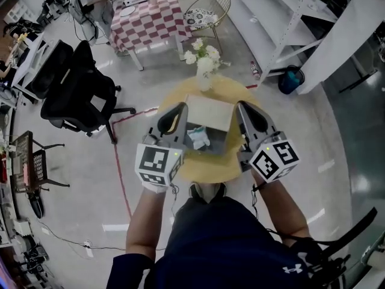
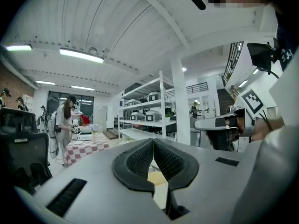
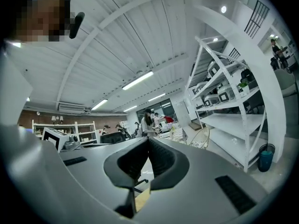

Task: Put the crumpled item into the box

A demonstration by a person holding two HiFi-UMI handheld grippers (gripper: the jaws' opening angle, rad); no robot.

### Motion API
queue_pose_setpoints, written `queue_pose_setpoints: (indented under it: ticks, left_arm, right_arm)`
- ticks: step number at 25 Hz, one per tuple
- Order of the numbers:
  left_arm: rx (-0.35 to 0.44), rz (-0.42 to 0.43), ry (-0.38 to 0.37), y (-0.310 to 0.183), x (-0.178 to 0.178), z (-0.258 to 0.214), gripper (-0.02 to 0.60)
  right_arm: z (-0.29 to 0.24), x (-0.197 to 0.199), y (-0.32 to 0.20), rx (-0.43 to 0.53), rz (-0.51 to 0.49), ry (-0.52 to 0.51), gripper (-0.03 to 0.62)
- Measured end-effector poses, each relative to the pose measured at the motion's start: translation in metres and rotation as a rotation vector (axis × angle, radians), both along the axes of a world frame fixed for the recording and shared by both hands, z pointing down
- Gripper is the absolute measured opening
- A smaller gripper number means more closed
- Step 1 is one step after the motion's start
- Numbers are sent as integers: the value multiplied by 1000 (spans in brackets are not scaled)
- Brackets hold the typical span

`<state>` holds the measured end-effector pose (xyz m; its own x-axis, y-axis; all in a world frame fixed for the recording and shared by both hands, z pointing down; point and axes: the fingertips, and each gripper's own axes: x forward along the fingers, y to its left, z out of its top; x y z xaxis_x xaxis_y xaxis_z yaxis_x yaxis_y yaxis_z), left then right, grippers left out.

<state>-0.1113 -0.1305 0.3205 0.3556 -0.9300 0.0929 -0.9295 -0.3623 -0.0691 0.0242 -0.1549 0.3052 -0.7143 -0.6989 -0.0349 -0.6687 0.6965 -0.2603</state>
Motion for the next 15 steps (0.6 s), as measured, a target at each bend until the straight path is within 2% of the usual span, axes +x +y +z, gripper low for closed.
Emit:
queue_pose_setpoints:
  ticks: [15]
  left_arm:
    - [73, -97, 58, 14, -20, -34, 18]
  right_arm:
    - [-45, -1, 15, 129, -18, -18, 2]
